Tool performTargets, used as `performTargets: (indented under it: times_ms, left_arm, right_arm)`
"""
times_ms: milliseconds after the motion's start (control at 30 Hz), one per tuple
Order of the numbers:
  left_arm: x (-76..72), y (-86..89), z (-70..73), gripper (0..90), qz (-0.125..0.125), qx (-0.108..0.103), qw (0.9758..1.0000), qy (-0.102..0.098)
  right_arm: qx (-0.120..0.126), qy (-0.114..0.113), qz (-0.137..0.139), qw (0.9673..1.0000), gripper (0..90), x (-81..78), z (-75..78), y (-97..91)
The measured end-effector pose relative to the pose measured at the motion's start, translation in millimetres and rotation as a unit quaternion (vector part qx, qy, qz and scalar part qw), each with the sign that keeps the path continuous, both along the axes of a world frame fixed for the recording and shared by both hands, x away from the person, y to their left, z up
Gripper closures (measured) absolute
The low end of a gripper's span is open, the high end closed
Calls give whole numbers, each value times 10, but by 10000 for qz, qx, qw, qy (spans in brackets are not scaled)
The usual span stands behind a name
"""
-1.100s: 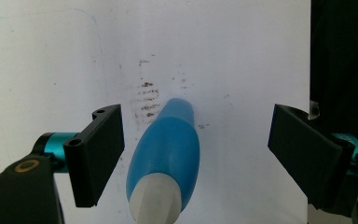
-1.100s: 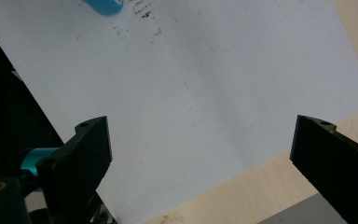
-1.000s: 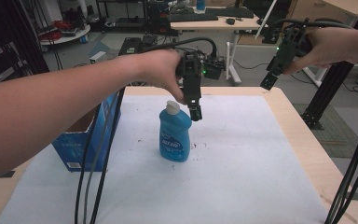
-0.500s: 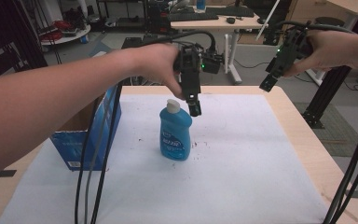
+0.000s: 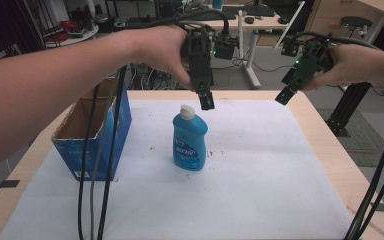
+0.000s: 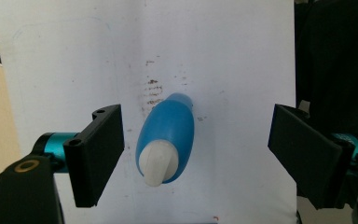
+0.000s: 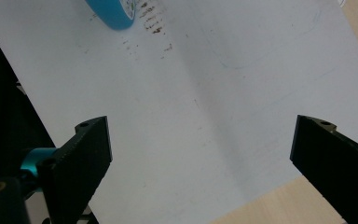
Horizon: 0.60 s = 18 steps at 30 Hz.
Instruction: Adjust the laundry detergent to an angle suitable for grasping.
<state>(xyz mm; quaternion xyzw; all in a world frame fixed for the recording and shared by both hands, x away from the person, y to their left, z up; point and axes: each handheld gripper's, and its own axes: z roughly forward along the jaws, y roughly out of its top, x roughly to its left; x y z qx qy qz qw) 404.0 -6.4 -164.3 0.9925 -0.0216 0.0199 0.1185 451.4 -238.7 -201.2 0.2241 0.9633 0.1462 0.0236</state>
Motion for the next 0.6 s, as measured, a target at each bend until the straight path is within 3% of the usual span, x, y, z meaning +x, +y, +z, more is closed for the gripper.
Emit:
performTargets:
  times_ms: [333, 600]
  left_arm:
    - [-28, 124, 303, 184, 61, -100, 9999, -50]
    - [-45, 186, 397, 184, 105, -175, 9998, -50]
  right_arm:
    - [272, 14, 100, 9996, 45, -25, -237, 83]
    - [546, -52, 210, 9983, 45, -55, -396, 187]
